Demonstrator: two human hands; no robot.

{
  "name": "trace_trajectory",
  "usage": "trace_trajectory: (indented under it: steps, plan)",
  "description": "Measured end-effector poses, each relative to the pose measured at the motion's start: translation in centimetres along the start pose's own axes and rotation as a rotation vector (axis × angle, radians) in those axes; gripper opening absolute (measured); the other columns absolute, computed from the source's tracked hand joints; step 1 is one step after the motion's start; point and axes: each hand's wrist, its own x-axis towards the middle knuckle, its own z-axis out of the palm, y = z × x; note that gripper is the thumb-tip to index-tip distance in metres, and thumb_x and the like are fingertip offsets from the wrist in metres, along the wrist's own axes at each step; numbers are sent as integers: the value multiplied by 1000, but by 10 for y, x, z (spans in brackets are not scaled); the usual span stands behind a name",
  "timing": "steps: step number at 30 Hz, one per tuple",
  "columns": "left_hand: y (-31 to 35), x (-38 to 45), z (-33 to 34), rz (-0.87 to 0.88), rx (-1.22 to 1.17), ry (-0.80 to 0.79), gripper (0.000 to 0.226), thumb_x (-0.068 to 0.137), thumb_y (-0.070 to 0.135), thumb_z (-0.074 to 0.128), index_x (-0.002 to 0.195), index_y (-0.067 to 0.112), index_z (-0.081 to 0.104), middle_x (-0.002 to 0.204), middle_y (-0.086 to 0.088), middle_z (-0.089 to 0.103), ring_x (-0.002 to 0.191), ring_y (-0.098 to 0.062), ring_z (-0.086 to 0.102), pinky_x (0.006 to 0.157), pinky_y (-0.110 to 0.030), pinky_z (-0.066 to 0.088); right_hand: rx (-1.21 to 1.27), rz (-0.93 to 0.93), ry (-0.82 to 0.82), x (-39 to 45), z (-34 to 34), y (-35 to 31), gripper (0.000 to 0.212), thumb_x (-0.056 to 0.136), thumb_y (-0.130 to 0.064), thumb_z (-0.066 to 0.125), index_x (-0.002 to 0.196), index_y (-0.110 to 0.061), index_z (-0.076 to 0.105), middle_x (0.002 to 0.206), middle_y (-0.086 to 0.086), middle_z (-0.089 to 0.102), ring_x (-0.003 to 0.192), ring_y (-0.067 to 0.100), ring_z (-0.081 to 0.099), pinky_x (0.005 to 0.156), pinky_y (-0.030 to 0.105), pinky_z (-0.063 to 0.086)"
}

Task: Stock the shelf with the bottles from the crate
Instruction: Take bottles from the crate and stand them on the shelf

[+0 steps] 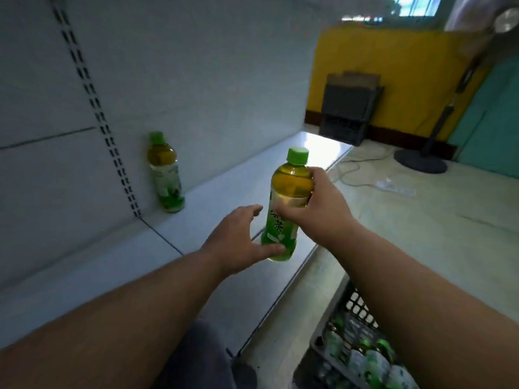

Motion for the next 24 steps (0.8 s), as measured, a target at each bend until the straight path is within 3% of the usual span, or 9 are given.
trace_trajectory:
  steps: [6,10,14,17,19,21,24]
  plan:
    - [-63,11,-27,-127,29,103,98,66,64,80,147,27,40,146,5,46,130,-12,44,104,-35,43,81,-96,-110,43,66,-22,64,72,-39,85,121,-36,44,106,-16,60,100,12,62,81,30,55]
    - [-97,30,-21,-158,-8,150,75,64,52,87,128,31,56,120,14,54,117,-7,50,97,-25,40,88,-113,-173,76,98,-16,66,71,-35,85,124,-34,47,107,-10,63,100,15,62,81,36,56]
    - [-124,58,-8,-241,55,165,92,60,61,85,137,27,50,137,6,53,126,-13,48,101,-25,37,79,-114,-210,106,122,-6,70,71,-33,86,130,-32,47,111,-7,63,101,17,61,80,35,54]
    - [-137,68,7,-298,228,186,104,67,71,74,148,19,36,152,-4,40,138,-21,39,113,-34,34,64,-114,-208,120,135,6,74,70,-33,87,132,-33,46,114,-5,63,103,20,61,85,39,55]
    - [-140,68,17,-313,357,149,104,77,72,62,154,13,24,160,-11,28,147,-26,25,119,-36,19,47,-103,-208,122,142,14,78,70,-36,87,135,-33,44,117,-5,64,105,21,62,86,43,56]
    - [-140,67,24,-308,485,104,106,83,76,45,156,7,14,164,-15,15,152,-27,11,123,-38,7,33,-83,-216,121,146,21,78,73,-37,86,137,-30,42,118,-5,64,106,20,62,87,44,56]
    - [-143,67,32,-385,592,109,117,75,85,12,156,1,5,165,-22,2,153,-31,1,124,-45,5,-16,-53,-246,120,152,26,72,77,-33,84,134,-24,41,120,-2,62,108,22,62,88,44,56]
